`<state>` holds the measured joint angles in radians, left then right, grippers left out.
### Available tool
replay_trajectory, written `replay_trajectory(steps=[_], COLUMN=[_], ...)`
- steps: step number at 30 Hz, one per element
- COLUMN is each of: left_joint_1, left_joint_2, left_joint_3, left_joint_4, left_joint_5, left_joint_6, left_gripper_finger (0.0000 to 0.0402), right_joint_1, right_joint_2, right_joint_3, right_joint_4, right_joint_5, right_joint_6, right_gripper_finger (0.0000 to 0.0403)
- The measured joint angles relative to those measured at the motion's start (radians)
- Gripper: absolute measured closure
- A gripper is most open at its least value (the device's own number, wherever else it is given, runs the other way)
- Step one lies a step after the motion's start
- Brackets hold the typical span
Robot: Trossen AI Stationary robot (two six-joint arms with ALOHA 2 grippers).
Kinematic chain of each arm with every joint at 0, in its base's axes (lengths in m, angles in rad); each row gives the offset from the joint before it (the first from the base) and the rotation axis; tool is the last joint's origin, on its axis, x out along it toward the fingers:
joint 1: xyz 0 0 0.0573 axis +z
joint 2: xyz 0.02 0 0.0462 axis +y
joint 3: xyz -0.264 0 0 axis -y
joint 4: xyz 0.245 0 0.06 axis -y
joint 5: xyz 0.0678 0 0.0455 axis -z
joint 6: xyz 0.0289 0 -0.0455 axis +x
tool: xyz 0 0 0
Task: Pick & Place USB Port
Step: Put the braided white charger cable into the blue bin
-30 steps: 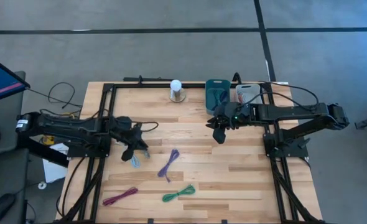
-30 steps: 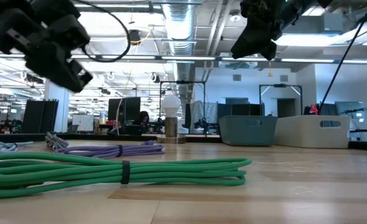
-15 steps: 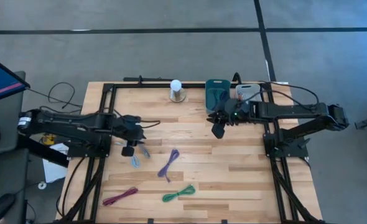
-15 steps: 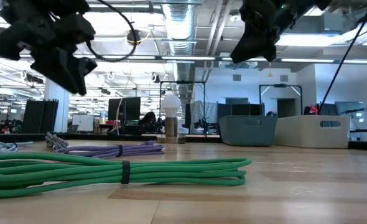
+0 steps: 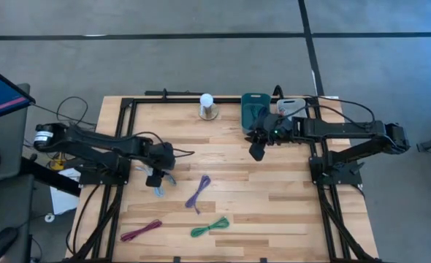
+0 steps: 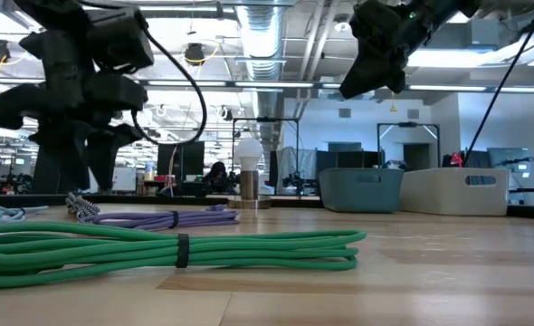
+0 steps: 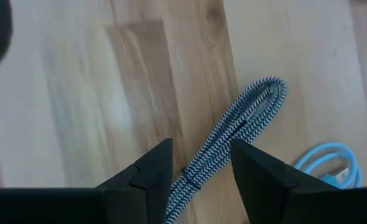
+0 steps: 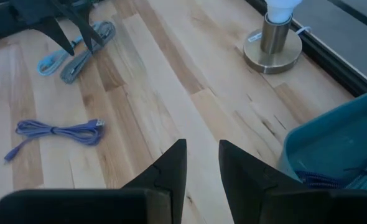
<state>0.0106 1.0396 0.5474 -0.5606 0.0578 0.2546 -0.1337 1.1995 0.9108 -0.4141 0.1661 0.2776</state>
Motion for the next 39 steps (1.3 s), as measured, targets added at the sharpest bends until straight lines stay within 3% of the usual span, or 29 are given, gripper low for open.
replay_trajectory(steps=[17,26,31,39], left_joint_1=[0.000,0.000,0.001,0.001], left_joint_2=[0.064,0.175,0.178,0.171], left_joint_3=[-0.001,0.004,0.003,0.001], left_joint_4=[-0.008,0.000,0.002,0.004], left_joint_5=[0.069,0.067,0.061,0.044], left_joint_6=[0.000,-0.001,-0.008,-0.031], left_gripper_finger=[0.0224,0.0228,0.0260,0.0351], right_joint_1=[0.000,0.000,0.000,0.000], right_joint_2=[0.000,0.000,0.000,0.000], right_joint_3=[0.000,0.000,0.000,0.000], right_joint_4=[-0.013,-0.024,-0.026,-0.027], right_joint_5=[0.000,0.000,0.000,0.000], right_joint_6=[0.000,0.000,0.000,0.000], right_gripper_finger=[0.0316,0.0316,0.0316,0.0316])
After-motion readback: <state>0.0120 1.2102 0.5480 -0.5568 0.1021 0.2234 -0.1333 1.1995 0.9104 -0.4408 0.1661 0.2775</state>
